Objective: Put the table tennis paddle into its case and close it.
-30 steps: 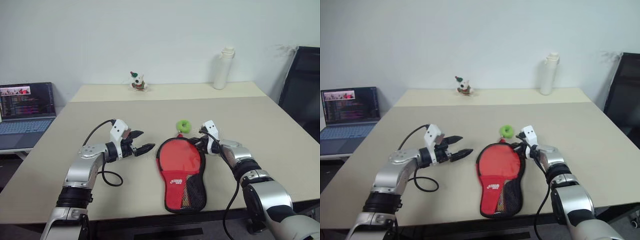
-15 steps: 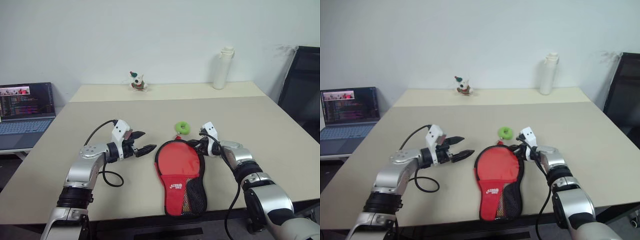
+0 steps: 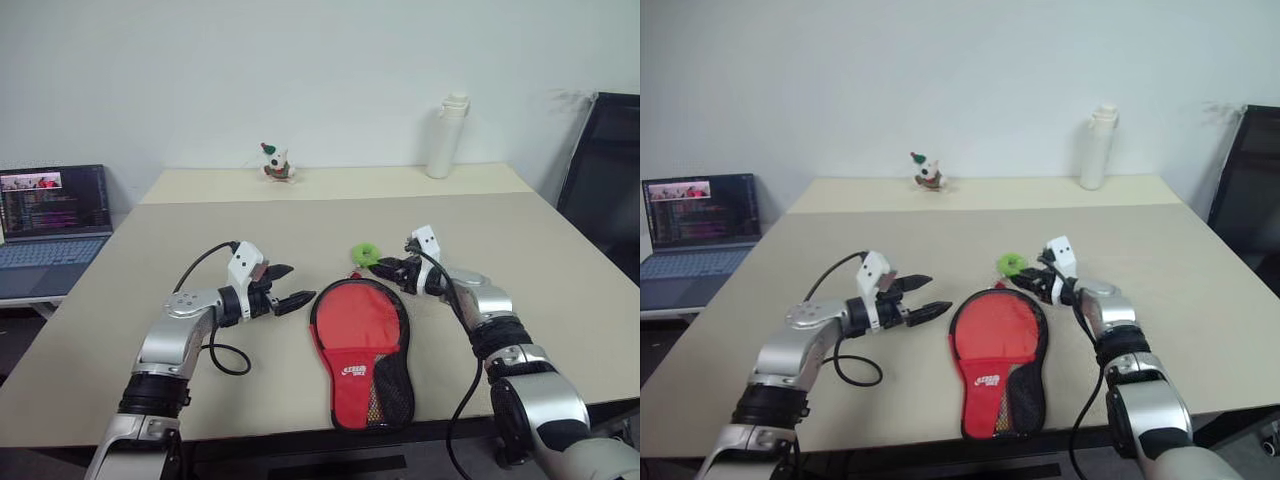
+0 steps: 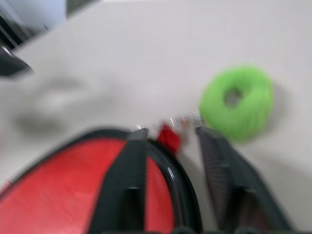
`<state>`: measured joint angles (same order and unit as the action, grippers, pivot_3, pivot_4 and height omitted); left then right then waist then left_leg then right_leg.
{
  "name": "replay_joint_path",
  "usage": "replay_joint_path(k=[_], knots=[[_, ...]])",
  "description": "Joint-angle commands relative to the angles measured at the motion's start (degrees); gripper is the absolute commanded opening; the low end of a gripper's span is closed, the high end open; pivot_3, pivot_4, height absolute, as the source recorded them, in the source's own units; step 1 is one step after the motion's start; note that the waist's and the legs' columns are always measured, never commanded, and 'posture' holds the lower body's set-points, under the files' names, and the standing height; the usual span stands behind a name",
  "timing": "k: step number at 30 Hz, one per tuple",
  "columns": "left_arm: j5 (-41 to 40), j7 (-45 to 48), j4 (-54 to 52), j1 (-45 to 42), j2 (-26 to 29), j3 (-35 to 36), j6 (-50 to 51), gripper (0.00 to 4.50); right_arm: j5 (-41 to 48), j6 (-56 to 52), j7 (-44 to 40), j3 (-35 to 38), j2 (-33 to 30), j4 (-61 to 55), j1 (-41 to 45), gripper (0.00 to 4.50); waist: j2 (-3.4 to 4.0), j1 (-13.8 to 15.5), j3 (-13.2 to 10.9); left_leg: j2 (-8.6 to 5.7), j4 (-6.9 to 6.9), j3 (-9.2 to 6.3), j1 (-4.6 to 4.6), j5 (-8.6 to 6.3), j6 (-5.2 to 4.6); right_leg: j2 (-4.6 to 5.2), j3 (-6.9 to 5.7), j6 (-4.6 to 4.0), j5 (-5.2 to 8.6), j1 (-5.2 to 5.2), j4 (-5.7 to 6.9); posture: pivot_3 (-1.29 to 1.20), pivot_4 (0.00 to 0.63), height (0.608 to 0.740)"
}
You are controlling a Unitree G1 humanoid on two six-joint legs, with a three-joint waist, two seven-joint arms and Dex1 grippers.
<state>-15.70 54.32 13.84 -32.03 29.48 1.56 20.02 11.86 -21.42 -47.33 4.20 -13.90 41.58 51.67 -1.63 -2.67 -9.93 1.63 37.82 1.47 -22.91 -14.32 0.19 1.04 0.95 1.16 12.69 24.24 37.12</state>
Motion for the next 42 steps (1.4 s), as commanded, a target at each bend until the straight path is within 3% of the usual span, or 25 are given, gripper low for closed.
replay_joint_path(k=[1, 7, 15, 23, 32, 42], knots=[[-0.14, -0.52, -0.01, -1.75, -0.38, 0.08, -1.45, 4.50, 4.03, -5.92, -0.11, 1.49, -1.45, -11.11, -2.78, 2.81, 0.00, 0.30, 0.00, -0.01, 0.00, 0.00, -0.01, 0.00, 0.00, 0.00, 0.00, 0.00, 0.00, 0.00, 0.00, 0.00, 0.150, 0.740], [3.69, -3.74, 7.25, -5.33, -1.10, -0.87, -5.67, 4.50, 7.91, -15.82, 0.42, -0.52, -3.07, -29.38, -10.41, 2.81, 0.00, 0.94, 0.00, -0.02, 0.04, -0.03, -0.01, 0.00, 0.00, 0.01, -0.03, 0.01, 0.00, 0.01, 0.02, 0.00, 0.150, 0.740], [11.89, -14.62, 32.62, -20.92, -7.30, -2.93, -17.04, 4.50, 9.85, -21.71, 3.18, -5.27, -2.24, -45.01, -18.21, 2.81, -0.07, 1.22, -0.04, -0.09, 0.11, 0.06, -0.07, 0.00, 0.00, -0.02, -0.10, 0.28, 0.15, -0.01, -0.02, 0.00, 0.150, 0.740], [14.79, -16.13, 46.05, -27.52, -11.35, -3.64, -24.11, 4.50, 10.12, -22.17, 6.08, -5.84, -2.88, -47.66, -20.11, 2.81, -0.10, 0.99, -0.06, -0.11, 0.07, 0.10, -0.10, -0.01, -0.01, -0.02, -0.12, 0.24, 0.13, 0.02, -0.07, 0.00, 0.150, 0.740], [14.93, -10.35, 46.80, -26.22, -13.47, -3.96, -25.80, 4.50, 10.54, -20.69, 7.19, -3.47, -4.65, -43.39, -16.02, 2.81, -0.15, 1.00, -0.09, -0.12, 0.09, 0.17, -0.10, 0.00, -0.01, -0.03, -0.09, 0.26, 0.14, 0.02, -0.05, 0.00, 0.150, 0.740], [18.02, -16.68, 52.77, -30.00, -14.95, -4.40, -26.57, 4.50, 12.16, -22.07, 5.63, -4.84, -5.02, -45.41, -16.69, 2.81, -0.18, 1.04, -0.11, -0.12, 0.08, 0.16, -0.11, 0.00, -0.01, -0.04, -0.11, 0.27, 0.14, 0.02, -0.05, 0.00, 0.150, 0.740]])
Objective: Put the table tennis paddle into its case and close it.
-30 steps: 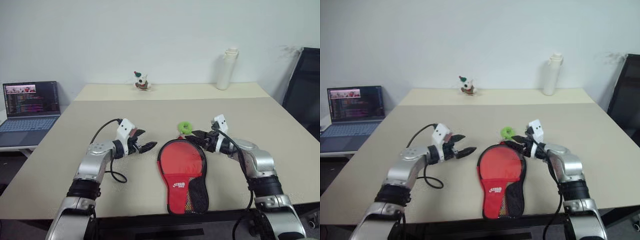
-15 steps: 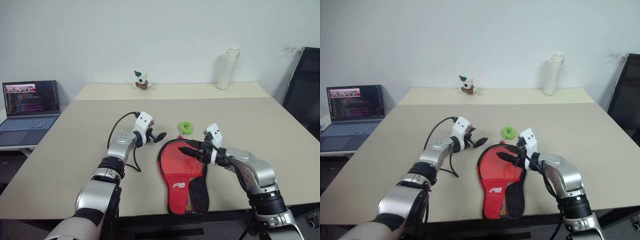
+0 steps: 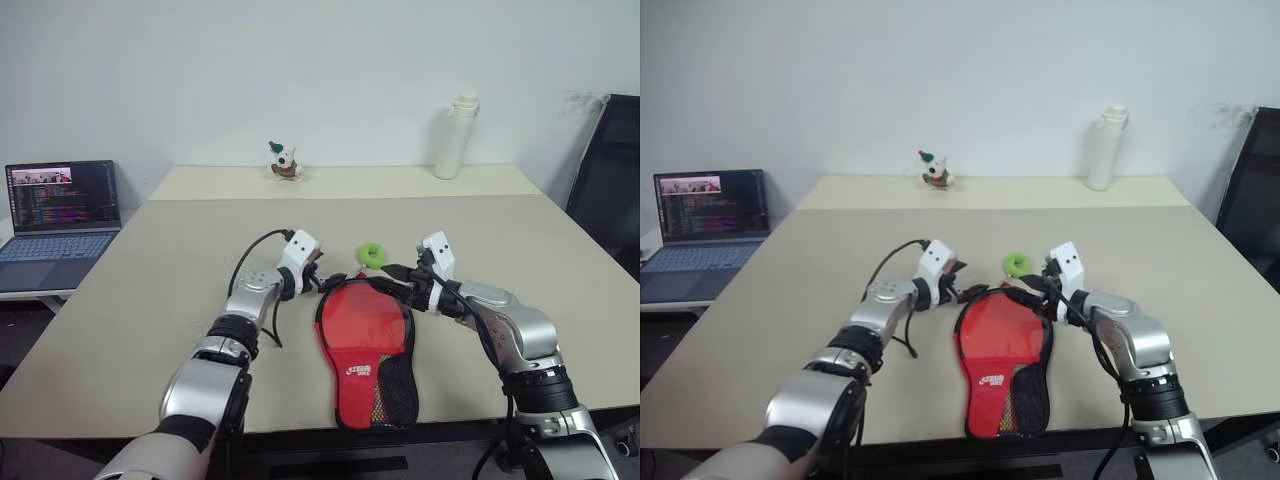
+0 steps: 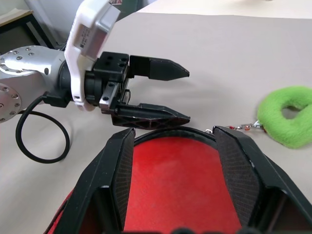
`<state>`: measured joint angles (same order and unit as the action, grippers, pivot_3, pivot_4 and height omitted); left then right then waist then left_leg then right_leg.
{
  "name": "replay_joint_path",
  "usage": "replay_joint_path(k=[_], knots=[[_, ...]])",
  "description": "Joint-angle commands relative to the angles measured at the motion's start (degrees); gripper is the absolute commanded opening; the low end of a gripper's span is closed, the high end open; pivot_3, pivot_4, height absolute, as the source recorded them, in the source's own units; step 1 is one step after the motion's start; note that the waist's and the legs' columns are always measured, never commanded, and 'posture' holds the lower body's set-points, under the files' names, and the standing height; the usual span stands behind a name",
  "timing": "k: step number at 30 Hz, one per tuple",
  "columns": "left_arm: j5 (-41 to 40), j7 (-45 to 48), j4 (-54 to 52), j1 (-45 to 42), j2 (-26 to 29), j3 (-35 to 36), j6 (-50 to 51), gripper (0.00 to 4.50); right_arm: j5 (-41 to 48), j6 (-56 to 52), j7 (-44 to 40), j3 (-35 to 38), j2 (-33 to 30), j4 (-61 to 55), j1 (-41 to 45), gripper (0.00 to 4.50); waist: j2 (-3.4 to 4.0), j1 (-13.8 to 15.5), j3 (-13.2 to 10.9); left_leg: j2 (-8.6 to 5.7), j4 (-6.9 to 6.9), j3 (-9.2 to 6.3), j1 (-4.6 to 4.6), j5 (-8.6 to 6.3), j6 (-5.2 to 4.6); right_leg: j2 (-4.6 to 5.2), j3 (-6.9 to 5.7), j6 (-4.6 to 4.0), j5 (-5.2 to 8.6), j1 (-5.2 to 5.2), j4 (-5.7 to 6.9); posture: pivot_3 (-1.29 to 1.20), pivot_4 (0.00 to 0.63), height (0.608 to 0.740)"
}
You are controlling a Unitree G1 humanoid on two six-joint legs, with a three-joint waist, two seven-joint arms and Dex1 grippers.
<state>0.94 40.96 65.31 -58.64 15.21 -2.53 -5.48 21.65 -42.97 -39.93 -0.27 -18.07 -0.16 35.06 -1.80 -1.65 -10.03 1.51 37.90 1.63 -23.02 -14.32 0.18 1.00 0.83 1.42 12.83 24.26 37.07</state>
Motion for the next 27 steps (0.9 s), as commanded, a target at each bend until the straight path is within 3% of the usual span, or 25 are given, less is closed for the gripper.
replay_joint_path(k=[1, 9, 22, 27], knots=[[2.04, -4.89, 2.37, -4.23, -1.05, -0.47, -1.05, 4.50, 3.16, -1.63, -3.01, -1.08, -1.54, -5.40, -0.83, 2.81, -0.01, 0.04, -0.01, 0.00, 0.00, 0.00, 0.00, 0.00, 0.00, 0.00, 0.00, 0.01, 0.00, 0.00, 0.00, 0.00, 0.150, 0.740], [5.16, -11.54, 7.50, -8.89, -4.50, -0.96, -0.83, 4.50, 2.79, -3.99, -5.25, -7.92, -7.96, -16.27, -8.83, 2.81, -0.08, 0.17, -0.05, -0.03, 0.00, -0.02, -0.05, -0.01, 0.01, 0.02, -0.05, 0.07, 0.04, -0.01, -0.05, 0.00, 0.150, 0.740], [8.39, -25.95, 11.89, -12.52, -10.17, -0.23, 4.03, 4.50, -0.83, -4.15, 2.81, -12.64, -6.34, -23.15, -16.21, 2.81, -0.13, 0.17, -0.07, -0.03, 0.02, -0.03, -0.02, 0.00, 0.01, -0.02, -0.05, 0.11, 0.06, -0.02, -0.03, 0.00, 0.150, 0.740], [9.56, -25.84, 12.39, -11.61, -12.04, -0.78, 6.56, 4.50, -0.57, -4.99, 4.31, -12.42, -5.68, -24.44, -17.06, 2.81, -0.14, 0.16, -0.07, -0.05, 0.04, 0.00, -0.01, 0.00, 0.01, 0.02, -0.02, 0.13, 0.05, -0.03, -0.03, 0.00, 0.150, 0.740]])
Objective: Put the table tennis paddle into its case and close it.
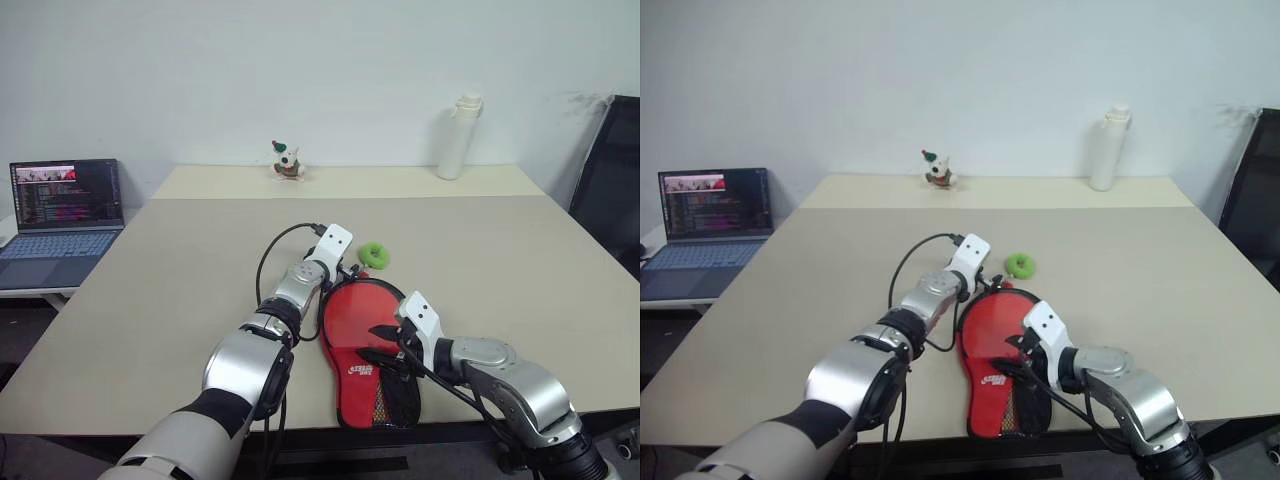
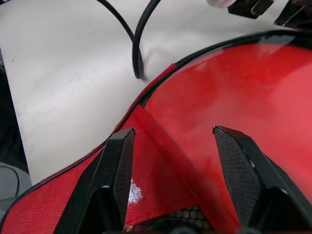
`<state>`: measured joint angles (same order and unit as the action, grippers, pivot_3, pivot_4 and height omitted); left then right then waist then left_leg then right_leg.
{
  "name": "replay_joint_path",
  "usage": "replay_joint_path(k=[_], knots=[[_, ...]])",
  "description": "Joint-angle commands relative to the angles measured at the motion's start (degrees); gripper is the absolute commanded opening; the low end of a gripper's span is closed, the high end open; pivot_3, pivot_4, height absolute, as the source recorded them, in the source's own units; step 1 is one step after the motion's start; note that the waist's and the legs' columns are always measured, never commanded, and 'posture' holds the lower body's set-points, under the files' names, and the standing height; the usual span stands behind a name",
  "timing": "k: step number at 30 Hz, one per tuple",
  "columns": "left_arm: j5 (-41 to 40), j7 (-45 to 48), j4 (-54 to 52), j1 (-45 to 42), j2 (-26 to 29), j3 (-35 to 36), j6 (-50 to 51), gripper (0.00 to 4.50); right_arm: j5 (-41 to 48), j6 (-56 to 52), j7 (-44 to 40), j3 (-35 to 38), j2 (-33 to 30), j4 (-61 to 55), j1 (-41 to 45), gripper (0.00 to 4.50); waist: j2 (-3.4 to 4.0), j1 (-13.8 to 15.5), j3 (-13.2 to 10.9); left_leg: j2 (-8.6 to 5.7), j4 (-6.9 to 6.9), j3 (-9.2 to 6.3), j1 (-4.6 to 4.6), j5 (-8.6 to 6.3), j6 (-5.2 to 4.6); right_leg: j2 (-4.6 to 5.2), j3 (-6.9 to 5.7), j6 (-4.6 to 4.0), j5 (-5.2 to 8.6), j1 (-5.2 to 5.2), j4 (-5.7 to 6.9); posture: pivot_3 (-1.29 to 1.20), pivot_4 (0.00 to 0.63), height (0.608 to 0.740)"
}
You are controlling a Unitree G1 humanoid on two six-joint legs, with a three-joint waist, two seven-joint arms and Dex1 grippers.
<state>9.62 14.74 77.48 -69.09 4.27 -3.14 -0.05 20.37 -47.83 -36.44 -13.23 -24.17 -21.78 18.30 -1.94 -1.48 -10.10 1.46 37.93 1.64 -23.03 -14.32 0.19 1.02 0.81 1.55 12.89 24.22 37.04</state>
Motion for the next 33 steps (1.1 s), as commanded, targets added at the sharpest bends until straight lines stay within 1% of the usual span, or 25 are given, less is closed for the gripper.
replay_joint_path(k=[1, 5, 9, 14, 20, 23, 27, 29, 33], knots=[[0.93, 1.25, 0.25, -0.99, -1.49, -0.16, 1.51, 4.50, 0.77, -0.24, 1.02, 0.57, 0.47, -2.96, -0.32, 2.81, 0.00, -0.01, 0.00, 0.00, 0.00, -0.01, 0.00, 0.00, 0.00, 0.00, -0.02, 0.00, 0.00, 0.00, 0.00, 0.00, 0.150, 0.740], [0.27, 7.21, -0.05, -0.80, -3.23, 0.21, 1.31, 4.50, 0.85, -0.43, 1.50, 0.89, 0.47, -3.13, -0.40, 2.81, -0.01, 0.07, 0.01, -0.02, -0.01, -0.02, 0.02, 0.00, 0.00, -0.02, -0.04, -0.01, 0.00, -0.02, 0.00, 0.00, 0.150, 0.740], [-1.13, 13.24, -0.58, -0.87, -3.63, 1.42, -0.31, 4.50, 0.92, -0.15, 1.69, 0.93, 0.40, -2.97, -0.57, 2.81, -0.02, 0.80, 0.01, -0.04, -0.01, -0.02, 0.00, 0.00, 0.00, 0.02, -0.06, 0.00, 0.01, -0.05, -0.05, 0.00, 0.150, 0.740], [-1.93, 14.16, -0.95, -1.32, -2.73, 3.07, -1.62, 4.50, 0.70, 0.37, 1.85, 0.72, 0.89, -2.24, -0.33, 2.81, -0.02, 1.16, 0.01, -0.09, -0.01, -0.01, -0.03, -0.01, 0.01, 0.03, -0.04, 0.02, 0.02, -0.04, -0.08, 0.00, 0.150, 0.740], [-1.58, 12.86, -1.18, -1.25, -0.75, 3.56, -3.73, 4.50, 0.34, 1.22, 1.47, 0.64, 1.22, -0.82, 0.68, 2.81, -0.02, 1.05, 0.01, -0.07, 0.02, -0.02, 0.01, -0.01, 0.01, -0.01, -0.04, 0.02, 0.02, -0.04, -0.01, 0.00, 0.150, 0.740], [-1.54, 13.90, -1.56, -0.96, 0.31, 3.58, -5.12, 4.50, 0.65, 1.44, 1.40, 1.41, 1.29, -0.42, 1.23, 2.81, -0.02, 0.93, 0.01, -0.05, 0.02, -0.01, 0.04, -0.01, 0.01, -0.07, -0.02, 0.01, 0.02, -0.04, 0.00, 0.00, 0.150, 0.740], [-3.21, 18.17, -2.60, -0.39, 2.49, 4.85, -6.79, 4.50, 2.16, 0.53, 1.48, 4.01, 1.00, -1.08, 1.85, 2.81, -0.02, 0.97, 0.01, -0.05, 0.02, -0.01, 0.03, -0.01, 0.01, -0.09, -0.02, 0.01, 0.02, -0.04, 0.00, 0.00, 0.150, 0.740], [-4.60, 21.42, -3.36, 0.15, 4.29, 5.84, -7.47, 4.50, 5.02, -1.15, 1.69, 7.17, 1.49, -2.04, 2.12, 2.81, -0.02, 0.96, 0.01, -0.04, 0.02, 0.00, 0.02, -0.01, 0.01, -0.08, -0.01, 0.00, 0.01, -0.03, -0.01, 0.00, 0.150, 0.740], [-9.54, 33.50, -6.07, 2.39, 8.50, 8.94, -7.02, 4.50, 10.71, -4.57, 1.96, 13.00, 1.80, -3.71, 2.54, 2.81, -0.01, 0.88, 0.01, 0.02, 0.02, 0.01, 0.04, -0.01, 0.01, -0.09, -0.01, -0.14, -0.07, -0.02, 0.03, 0.00, 0.150, 0.740]])
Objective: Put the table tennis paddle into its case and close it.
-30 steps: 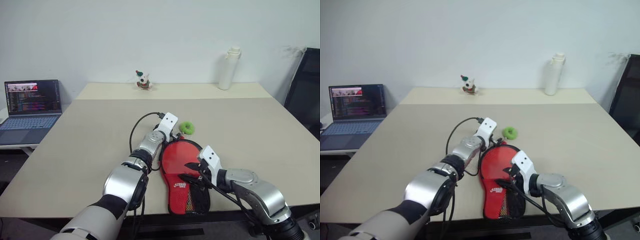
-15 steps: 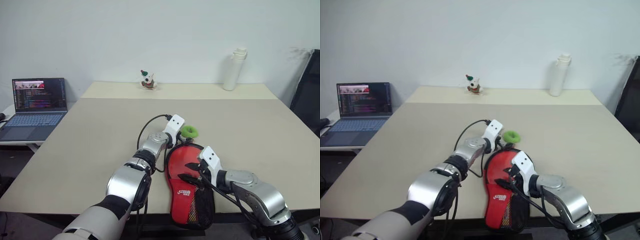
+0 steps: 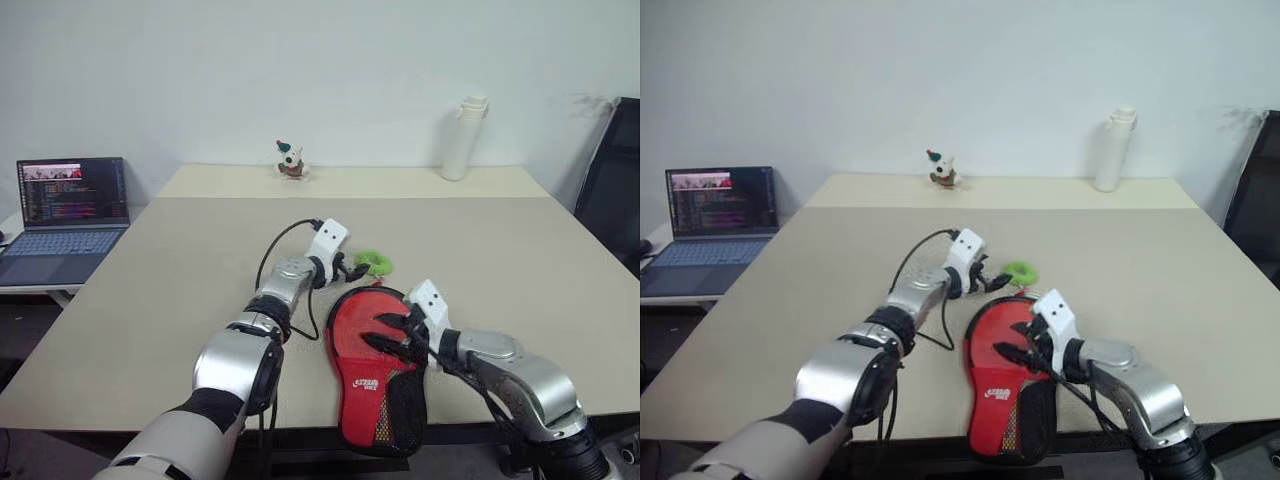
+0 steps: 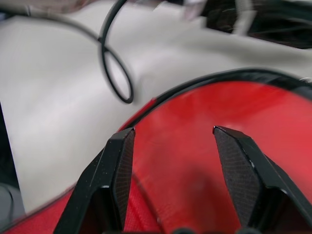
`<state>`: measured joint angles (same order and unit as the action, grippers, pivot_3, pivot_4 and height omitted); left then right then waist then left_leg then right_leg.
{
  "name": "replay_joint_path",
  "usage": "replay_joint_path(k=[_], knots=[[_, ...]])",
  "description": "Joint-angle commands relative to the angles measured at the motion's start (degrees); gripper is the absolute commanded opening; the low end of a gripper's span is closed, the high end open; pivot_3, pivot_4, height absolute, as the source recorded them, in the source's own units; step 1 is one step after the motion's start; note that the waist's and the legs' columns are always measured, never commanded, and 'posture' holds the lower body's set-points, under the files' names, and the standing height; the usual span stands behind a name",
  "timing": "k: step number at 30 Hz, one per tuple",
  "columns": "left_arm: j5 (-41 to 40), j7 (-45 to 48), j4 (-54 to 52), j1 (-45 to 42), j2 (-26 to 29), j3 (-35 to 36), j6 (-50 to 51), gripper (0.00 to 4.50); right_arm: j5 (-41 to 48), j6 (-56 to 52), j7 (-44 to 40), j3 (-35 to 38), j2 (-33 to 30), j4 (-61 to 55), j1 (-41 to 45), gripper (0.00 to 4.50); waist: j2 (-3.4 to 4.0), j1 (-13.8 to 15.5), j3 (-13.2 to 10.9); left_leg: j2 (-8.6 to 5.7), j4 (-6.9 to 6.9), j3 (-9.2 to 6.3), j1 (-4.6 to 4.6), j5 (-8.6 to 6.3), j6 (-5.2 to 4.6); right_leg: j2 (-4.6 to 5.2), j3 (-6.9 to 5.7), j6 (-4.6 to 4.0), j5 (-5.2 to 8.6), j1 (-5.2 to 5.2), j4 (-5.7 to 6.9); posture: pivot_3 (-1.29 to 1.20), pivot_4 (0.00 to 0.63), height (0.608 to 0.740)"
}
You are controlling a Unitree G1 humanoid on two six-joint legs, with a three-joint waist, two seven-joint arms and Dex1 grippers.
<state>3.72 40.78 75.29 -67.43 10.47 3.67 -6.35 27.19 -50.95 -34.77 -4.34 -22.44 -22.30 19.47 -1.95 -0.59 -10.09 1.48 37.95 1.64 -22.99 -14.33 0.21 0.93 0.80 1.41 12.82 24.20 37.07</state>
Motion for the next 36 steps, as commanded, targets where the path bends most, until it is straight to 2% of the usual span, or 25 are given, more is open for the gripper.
replay_joint_path(k=[1, 4, 9, 14, 18, 22, 36], knots=[[-4.67, 10.55, -4.79, 1.49, 3.26, 2.56, -0.13, 4.50, 4.69, -1.84, 0.44, 5.12, -0.06, -3.20, 1.49, 2.81, 0.00, -0.01, 0.00, 0.00, 0.00, -0.01, 0.00, 0.00, 0.00, -0.01, -0.02, -0.01, 0.00, -0.01, 0.00, 0.00, 0.150, 0.740], [-7.62, 18.52, -8.51, 4.11, 5.64, 3.27, 3.17, 4.50, 5.88, -2.15, 1.10, 7.77, -0.56, -1.92, 2.28, 2.81, 0.00, -0.02, 0.00, 0.03, 0.00, -0.02, 0.00, 0.00, 0.00, 0.00, -0.02, -0.04, -0.02, -0.01, 0.01, 0.00, 0.150, 0.740], [-10.95, 27.38, -21.03, 11.72, 7.25, 1.14, 9.91, 4.50, 4.00, -0.05, 2.91, 9.29, -1.38, 2.64, 4.72, 2.81, 0.00, -0.14, 0.00, 0.04, 0.02, 0.00, 0.00, 0.00, 0.00, 0.04, 0.02, -0.08, -0.04, -0.02, 0.00, 0.00, 0.150, 0.740], [-12.37, 30.16, -36.13, 19.77, 5.98, -3.17, 15.53, 4.50, 3.73, 0.53, 1.94, 8.69, -2.75, 4.63, 5.64, 2.81, 0.00, -0.17, 0.00, 0.06, 0.02, -0.02, -0.01, 0.00, 0.00, 0.05, 0.03, -0.13, -0.07, -0.01, 0.01, 0.00, 0.150, 0.740], [-12.33, 30.17, -43.24, 23.56, 5.28, -6.26, 17.37, 4.50, 0.59, 2.25, 2.07, 7.27, -5.15, 6.88, 4.15, 2.81, 0.00, -0.14, 0.00, 0.04, 0.03, -0.03, 0.00, 0.00, 0.00, 0.08, 0.08, -0.13, -0.08, -0.02, 0.03, 0.00, 0.150, 0.740], [-12.93, 29.14, -46.89, 26.02, 5.05, -7.63, 18.95, 4.50, -4.67, 6.53, 8.68, 8.33, -3.05, 13.34, 3.28, 2.81, 0.00, -0.23, 0.02, 0.04, 0.05, 0.00, 0.06, 0.01, -0.01, 0.07, 0.09, -0.03, -0.02, -0.06, 0.06, 0.00, 0.150, 0.740], [-15.23, 28.65, -52.75, 29.13, 6.41, -9.10, 22.17, 4.50, -4.06, 5.04, 12.09, 9.04, 4.07, 17.42, 2.60, 2.81, 0.02, -0.94, 0.03, 0.07, 0.04, -0.11, 0.07, 0.01, -0.01, 0.04, 0.14, -0.01, 0.00, -0.04, 0.07, 0.00, 0.150, 0.740]])
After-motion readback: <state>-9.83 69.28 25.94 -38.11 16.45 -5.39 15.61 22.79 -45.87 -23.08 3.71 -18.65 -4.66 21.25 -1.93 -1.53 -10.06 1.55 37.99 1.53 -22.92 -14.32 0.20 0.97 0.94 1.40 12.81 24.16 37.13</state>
